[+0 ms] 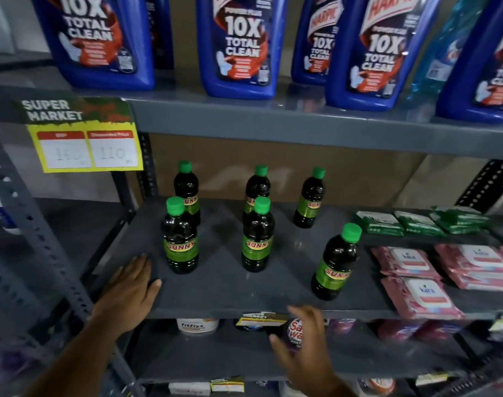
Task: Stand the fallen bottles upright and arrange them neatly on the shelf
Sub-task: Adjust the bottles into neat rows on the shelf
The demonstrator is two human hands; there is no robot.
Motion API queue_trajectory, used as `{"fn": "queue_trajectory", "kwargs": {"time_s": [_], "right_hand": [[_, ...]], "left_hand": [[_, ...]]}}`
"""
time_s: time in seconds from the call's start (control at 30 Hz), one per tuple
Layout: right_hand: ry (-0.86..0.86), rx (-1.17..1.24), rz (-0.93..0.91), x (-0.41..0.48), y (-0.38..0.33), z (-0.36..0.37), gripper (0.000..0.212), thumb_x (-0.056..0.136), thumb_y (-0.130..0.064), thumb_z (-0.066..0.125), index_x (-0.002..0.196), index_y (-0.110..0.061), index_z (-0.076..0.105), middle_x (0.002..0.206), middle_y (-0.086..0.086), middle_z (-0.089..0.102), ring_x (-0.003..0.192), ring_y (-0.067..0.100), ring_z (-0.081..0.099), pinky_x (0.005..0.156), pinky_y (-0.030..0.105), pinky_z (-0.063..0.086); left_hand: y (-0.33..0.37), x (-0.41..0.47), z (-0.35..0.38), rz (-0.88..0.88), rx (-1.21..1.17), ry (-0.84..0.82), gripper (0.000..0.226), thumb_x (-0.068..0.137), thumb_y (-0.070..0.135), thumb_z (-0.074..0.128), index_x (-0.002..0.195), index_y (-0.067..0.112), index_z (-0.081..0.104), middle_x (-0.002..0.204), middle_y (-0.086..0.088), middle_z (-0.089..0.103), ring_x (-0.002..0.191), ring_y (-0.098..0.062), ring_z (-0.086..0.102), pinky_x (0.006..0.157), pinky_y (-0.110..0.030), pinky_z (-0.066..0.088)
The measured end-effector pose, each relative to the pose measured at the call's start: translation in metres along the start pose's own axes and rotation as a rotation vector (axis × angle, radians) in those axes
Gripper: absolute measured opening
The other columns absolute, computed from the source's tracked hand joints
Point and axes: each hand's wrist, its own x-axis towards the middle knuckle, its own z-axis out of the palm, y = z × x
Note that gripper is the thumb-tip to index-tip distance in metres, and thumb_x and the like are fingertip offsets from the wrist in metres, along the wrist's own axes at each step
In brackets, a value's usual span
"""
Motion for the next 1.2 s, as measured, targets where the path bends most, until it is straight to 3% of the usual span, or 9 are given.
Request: {"fn": "queue_trajectory", "kwargs": {"time_s": [0.07,0.13,0.3,0.47,0.63,0.77,0.93,1.1,1.2], "right_hand": [[-0.106,0.063,-0.015,0.024,-0.013,0.019,0.061,0.076,-0.040,0.070,0.129,-0.039,0.039,0.121,-0.014,0.041,0.118,-0.003,0.042,0.098,0.012,0.034],[-0.095,0.121,0.071,0.060,-0.024,0.036,0.074,0.074,-0.038,0.075,0.135,-0.034,0.034,0.124,-0.003,0.042,0.118,0.001,0.043,0.100,0.012,0.033],[-0.091,0.112,0.308,0.141,-0.022,0.054,0.108,0.057,-0.034,0.090,0.142,-0.015,0.028,0.140,0.005,0.038,0.130,0.018,0.040,0.108,0.038,0.037],[-0.099,0.127,0.423,0.157,-0.017,0.071,0.075,0.057,-0.023,0.092,0.114,-0.018,0.043,0.108,-0.003,0.058,0.104,0.021,0.061,0.079,0.028,0.045],[-0.056,0.065,0.456,0.148,-0.020,0.073,0.070,0.056,-0.027,0.091,0.112,-0.014,0.050,0.103,0.001,0.065,0.088,0.017,0.062,0.071,0.025,0.045],[-0.053,0.058,0.428,0.129,-0.022,0.066,0.069,0.057,-0.028,0.091,0.111,-0.015,0.049,0.100,-0.002,0.063,0.087,0.015,0.062,0.071,0.026,0.047],[-0.044,0.054,0.428,0.107,-0.021,0.058,0.069,0.054,-0.030,0.092,0.106,-0.017,0.048,0.096,-0.004,0.064,0.085,0.013,0.064,0.066,0.016,0.047],[-0.047,0.037,0.439,0.100,-0.021,0.054,0.077,0.051,-0.034,0.092,0.113,-0.016,0.049,0.102,-0.001,0.066,0.091,0.016,0.066,0.077,0.029,0.055],[-0.067,0.150,0.418,0.097,-0.024,0.051,0.092,0.050,-0.039,0.093,0.125,-0.019,0.043,0.117,-0.002,0.061,0.109,0.015,0.061,0.090,0.031,0.051]], "left_hand": [[0.003,0.001,-0.001,0.006,0.018,0.000,0.086,0.084,0.059,0.005,0.142,0.001,0.032,0.151,-0.017,0.031,0.139,-0.029,0.026,0.111,-0.046,0.022],[0.003,0.001,-0.003,-0.001,0.027,-0.002,0.087,0.083,0.059,0.002,0.144,0.003,0.028,0.153,-0.015,0.027,0.140,-0.027,0.022,0.112,-0.044,0.019],[0.002,0.001,-0.001,-0.010,0.053,0.012,0.089,0.080,0.061,-0.004,0.147,0.008,0.019,0.157,-0.009,0.018,0.142,-0.021,0.014,0.114,-0.038,0.012],[0.001,0.001,-0.001,-0.008,0.047,0.001,0.086,0.081,0.061,-0.002,0.148,0.010,0.017,0.157,-0.007,0.015,0.143,-0.019,0.010,0.115,-0.038,0.009],[-0.001,0.002,0.002,-0.008,0.070,0.022,0.082,0.084,0.059,0.003,0.146,0.008,0.024,0.155,-0.009,0.023,0.142,-0.022,0.017,0.114,-0.040,0.013],[0.001,0.001,0.002,-0.010,0.078,0.018,0.083,0.083,0.059,0.001,0.146,0.008,0.021,0.156,-0.010,0.021,0.142,-0.022,0.015,0.115,-0.039,0.011],[0.000,0.001,0.003,-0.007,0.075,-0.018,0.084,0.083,0.059,-0.001,0.147,0.007,0.018,0.157,-0.010,0.017,0.143,-0.021,0.011,0.115,-0.039,0.008],[-0.001,0.001,0.002,-0.004,0.074,-0.023,0.087,0.082,0.059,-0.002,0.146,0.006,0.021,0.157,-0.011,0.018,0.143,-0.022,0.012,0.114,-0.039,0.008],[-0.001,0.003,0.001,-0.005,0.073,-0.029,0.087,0.082,0.059,-0.002,0.146,0.006,0.022,0.156,-0.012,0.019,0.143,-0.023,0.013,0.114,-0.040,0.009]]}}
